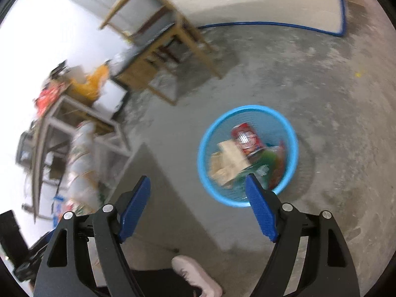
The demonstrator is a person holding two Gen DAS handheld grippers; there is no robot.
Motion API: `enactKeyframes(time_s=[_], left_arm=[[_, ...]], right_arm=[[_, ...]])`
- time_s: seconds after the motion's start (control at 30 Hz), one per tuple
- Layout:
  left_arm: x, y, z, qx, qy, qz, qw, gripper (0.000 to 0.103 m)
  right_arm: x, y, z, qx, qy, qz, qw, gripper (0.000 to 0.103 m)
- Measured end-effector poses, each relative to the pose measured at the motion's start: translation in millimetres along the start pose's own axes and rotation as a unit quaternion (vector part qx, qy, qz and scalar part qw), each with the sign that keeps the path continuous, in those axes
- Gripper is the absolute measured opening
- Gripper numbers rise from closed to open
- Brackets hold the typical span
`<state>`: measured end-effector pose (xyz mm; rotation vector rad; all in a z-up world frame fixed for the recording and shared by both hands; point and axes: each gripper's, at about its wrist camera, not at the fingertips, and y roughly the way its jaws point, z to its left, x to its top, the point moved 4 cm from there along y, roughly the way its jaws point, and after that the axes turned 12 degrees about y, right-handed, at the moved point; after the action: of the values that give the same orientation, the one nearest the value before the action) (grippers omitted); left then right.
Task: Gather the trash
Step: 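Swing both tools back toward the table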
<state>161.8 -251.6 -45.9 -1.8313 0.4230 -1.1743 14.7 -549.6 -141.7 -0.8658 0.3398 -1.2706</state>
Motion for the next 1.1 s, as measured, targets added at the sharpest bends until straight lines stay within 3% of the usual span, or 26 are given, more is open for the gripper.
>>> enactKeyframes(time_s=[0.17, 0.33, 0.43, 0.6, 0.73, 0.87, 1.0, 1.1], left_arm=[[-38.9, -64.5, 52.9, 0.058, -0.051, -0.042, 0.9961, 0.080], [-86.4, -131.5, 108.2, 0.131, -0.093, -0.077, 0.9840, 0.083], [-111.8, -157.6, 134.6, 0.174, -0.106, -0.079, 0.9758, 0.083], [-145.5, -185.6, 174.1, 0.215, -0.144, -0.073, 0.9632, 0.083], [-159.4, -191.9, 194.7, 0.227, -0.165, -0.076, 0.9568, 0.084], [-161.6, -196.5, 221.6, 0.225, -0.185, -0.095, 0.9520, 0.083], [-144.6, -187.4, 252.1, 0.191, -0.189, -0.115, 0.9562, 0.083], [-130.5, -170.2, 276.7, 0.176, -0.197, -0.107, 0.9584, 0.076]], right_arm=[[-25.3, -6.1, 72.4, 0.045, -0.069, 0.030, 0.996, 0.076], [-64.3, 0.5, 154.8, 0.090, -0.147, 0.072, 0.982, 0.076], [-89.9, 9.0, 194.9, 0.101, -0.188, 0.096, 0.972, 0.076], [-137.4, 24.5, 258.0, 0.111, -0.249, 0.137, 0.952, 0.076], [-168.1, 31.9, 295.7, 0.111, -0.292, 0.159, 0.936, 0.076], [-197.8, 41.3, 344.0, 0.123, -0.344, 0.182, 0.913, 0.076], [-221.3, 54.9, 399.6, 0.143, -0.394, 0.188, 0.888, 0.076], [-238.5, 69.2, 440.6, 0.160, -0.427, 0.200, 0.867, 0.076]])
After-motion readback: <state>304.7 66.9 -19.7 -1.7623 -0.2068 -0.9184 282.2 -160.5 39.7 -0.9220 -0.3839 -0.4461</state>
